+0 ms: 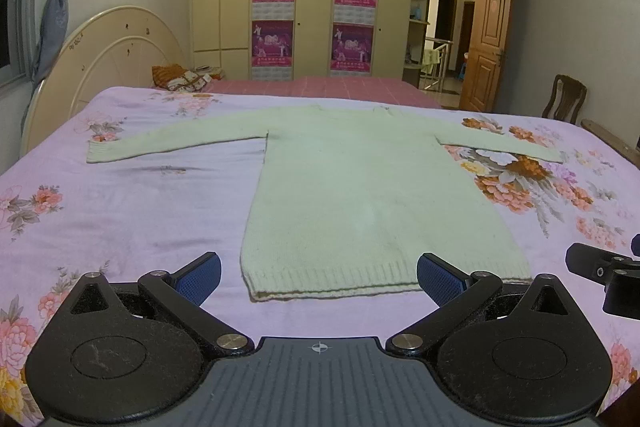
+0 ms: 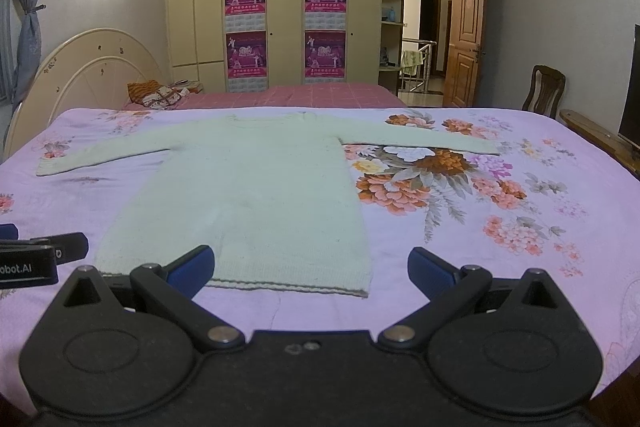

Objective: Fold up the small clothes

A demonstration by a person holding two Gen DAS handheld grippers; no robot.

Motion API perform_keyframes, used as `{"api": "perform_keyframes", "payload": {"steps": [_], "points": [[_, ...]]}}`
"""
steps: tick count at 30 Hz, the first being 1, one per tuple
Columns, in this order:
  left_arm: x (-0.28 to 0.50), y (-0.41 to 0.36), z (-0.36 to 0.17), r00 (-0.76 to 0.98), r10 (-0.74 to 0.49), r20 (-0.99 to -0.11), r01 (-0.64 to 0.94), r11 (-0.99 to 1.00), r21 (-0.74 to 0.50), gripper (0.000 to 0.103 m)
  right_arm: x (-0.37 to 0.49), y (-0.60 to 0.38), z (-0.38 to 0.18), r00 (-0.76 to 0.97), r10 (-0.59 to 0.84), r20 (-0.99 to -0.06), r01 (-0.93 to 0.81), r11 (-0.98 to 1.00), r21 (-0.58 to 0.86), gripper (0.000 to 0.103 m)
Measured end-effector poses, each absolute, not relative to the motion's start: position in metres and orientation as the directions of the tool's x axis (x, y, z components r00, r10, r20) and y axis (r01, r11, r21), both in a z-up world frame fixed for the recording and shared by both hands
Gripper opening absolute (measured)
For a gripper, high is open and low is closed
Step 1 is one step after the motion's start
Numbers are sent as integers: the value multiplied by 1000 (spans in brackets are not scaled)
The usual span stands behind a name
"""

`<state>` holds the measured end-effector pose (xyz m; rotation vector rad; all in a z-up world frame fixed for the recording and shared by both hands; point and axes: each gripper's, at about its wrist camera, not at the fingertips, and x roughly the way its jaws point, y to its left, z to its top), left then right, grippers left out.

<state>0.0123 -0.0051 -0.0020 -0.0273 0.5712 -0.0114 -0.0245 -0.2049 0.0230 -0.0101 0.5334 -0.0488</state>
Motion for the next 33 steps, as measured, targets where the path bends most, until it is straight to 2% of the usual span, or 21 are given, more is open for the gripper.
{"api": "perform_keyframes", "payload": {"steps": [23, 30, 33], "points": [[35, 0, -1, 829, -22, -559, -3, 999, -44, 103, -7, -206, 20, 849, -58, -525, 60, 998, -12, 102], [63, 1, 0, 847, -9, -532, -12, 999, -37, 103, 16, -216, 26, 852, -70, -519, 73, 997, -14, 102], [79, 2, 4, 871, 4, -492, -33, 998, -49, 103, 29, -224, 30, 857, -91, -508, 96, 995, -16, 102]]}}
